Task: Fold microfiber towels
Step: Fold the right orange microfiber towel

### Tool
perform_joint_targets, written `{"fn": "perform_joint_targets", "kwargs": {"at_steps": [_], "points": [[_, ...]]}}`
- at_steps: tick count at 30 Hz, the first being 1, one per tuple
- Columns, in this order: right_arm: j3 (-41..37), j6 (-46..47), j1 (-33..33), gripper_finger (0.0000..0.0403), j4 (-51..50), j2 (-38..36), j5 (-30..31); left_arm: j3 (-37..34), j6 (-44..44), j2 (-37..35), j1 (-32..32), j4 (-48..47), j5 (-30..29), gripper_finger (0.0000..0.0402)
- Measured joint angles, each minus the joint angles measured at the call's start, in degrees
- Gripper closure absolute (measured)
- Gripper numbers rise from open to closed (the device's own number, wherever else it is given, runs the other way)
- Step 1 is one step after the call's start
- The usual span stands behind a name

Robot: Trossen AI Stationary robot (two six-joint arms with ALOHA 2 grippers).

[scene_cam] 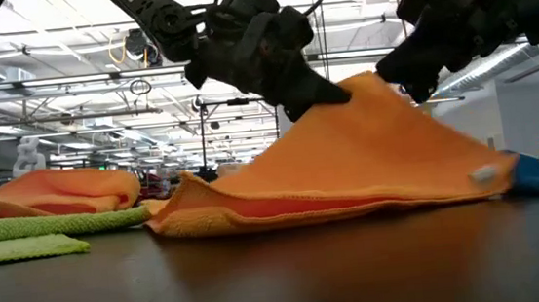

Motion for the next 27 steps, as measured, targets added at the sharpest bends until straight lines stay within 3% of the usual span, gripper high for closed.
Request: {"fn": "perform_joint_targets", "kwargs": {"at_steps": [6, 16, 21, 27], "points": [[-0.1, 6.22, -0.28, 0.024, -6.98, 0.69, 0.28, 0.0, 5.42, -3.73, -0.1, -4.78, -3.75, 0.0399], [-5.38, 8.11, -0.42, 0.0143, -5.17, 2.64, 1.68, 0.02, 8.5, -4.94, -0.1, -5.22, -4.15, 0.0399], [-9.59, 8.11, -0.42, 0.0138, -0.17, 2.64, 1.67, 0.02, 8.77, -4.94, -0.01, -5.2, -4.72, 0.0399], [-14.0, 9.36, -0.42, 0.0192, 5.59, 2.64, 1.82, 0.02, 9.18, -4.94, 0.12, -5.12, -5.68, 0.04]]}}
